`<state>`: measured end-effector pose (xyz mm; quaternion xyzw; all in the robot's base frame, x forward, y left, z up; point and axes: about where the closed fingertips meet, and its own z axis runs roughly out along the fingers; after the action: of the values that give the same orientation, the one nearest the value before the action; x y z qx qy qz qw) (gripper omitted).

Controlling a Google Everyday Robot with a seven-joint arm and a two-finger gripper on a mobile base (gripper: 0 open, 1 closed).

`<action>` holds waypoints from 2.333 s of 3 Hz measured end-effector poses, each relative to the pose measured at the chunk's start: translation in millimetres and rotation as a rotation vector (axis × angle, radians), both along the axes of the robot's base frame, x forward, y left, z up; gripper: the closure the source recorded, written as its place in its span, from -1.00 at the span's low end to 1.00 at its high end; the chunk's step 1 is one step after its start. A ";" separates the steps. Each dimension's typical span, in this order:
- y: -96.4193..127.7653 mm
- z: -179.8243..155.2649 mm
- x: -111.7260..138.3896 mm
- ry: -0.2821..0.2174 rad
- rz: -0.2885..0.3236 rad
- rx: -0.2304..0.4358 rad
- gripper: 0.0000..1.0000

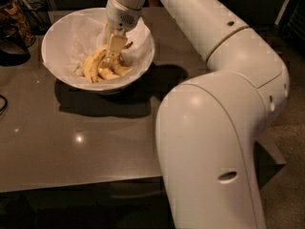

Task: Pick banana from white bowl

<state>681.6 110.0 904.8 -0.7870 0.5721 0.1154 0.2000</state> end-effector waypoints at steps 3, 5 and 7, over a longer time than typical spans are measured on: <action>-0.8 40.4 -19.4 -0.107 0.030 0.005 1.00; 4.3 101.0 -61.1 -0.214 0.103 0.070 1.00; 6.7 103.4 -62.8 -0.220 0.113 0.069 1.00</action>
Offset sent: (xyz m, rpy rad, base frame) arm -0.0363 -0.0088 0.0615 -0.0106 -0.1659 0.0436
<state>618.8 116.6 1008.2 -0.8185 0.4973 0.0588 0.2817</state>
